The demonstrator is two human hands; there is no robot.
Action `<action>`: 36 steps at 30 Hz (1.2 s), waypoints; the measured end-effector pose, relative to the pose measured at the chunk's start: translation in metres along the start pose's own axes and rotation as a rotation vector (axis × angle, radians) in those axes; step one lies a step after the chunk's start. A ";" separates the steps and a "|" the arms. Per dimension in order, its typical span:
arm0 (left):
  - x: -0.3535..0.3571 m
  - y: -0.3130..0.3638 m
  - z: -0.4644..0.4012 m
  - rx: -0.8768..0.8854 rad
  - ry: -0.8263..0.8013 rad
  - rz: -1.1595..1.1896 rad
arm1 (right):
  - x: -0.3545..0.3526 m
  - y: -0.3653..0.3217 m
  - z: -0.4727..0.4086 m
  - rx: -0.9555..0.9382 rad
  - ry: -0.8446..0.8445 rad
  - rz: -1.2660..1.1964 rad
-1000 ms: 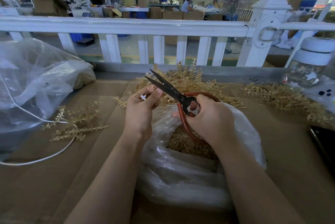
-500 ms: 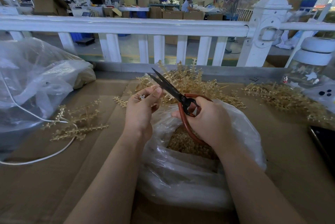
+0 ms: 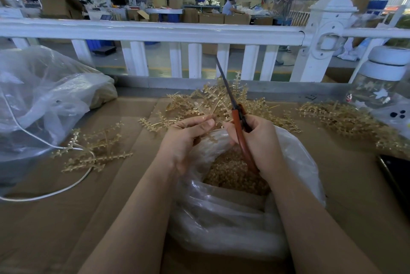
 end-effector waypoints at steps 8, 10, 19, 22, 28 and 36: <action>-0.009 0.009 -0.002 0.155 0.089 -0.120 | -0.001 -0.003 0.000 -0.016 0.007 0.000; -0.010 0.013 -0.002 0.190 0.123 -0.164 | -0.001 -0.003 0.000 -0.022 0.012 0.031; -0.021 0.023 0.001 0.310 0.234 -0.166 | 0.004 -0.018 0.012 -0.202 -0.029 0.400; -0.019 0.025 0.001 0.346 0.223 -0.134 | 0.009 -0.018 0.012 -0.246 -0.086 0.526; -0.017 0.028 0.000 0.398 0.188 -0.187 | 0.009 -0.021 0.012 -0.307 -0.071 0.676; -0.019 0.024 -0.002 0.379 0.185 -0.215 | 0.012 -0.025 0.013 -0.346 -0.065 0.782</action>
Point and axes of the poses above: each hand's wrist, its own z-axis away from the middle knuckle, its own x-axis out of the palm, y = z × x, the point moved 8 cm from there along -z, towards the middle knuckle, and after that the axes turned 15 degrees about -z, right-handed, at the moved point
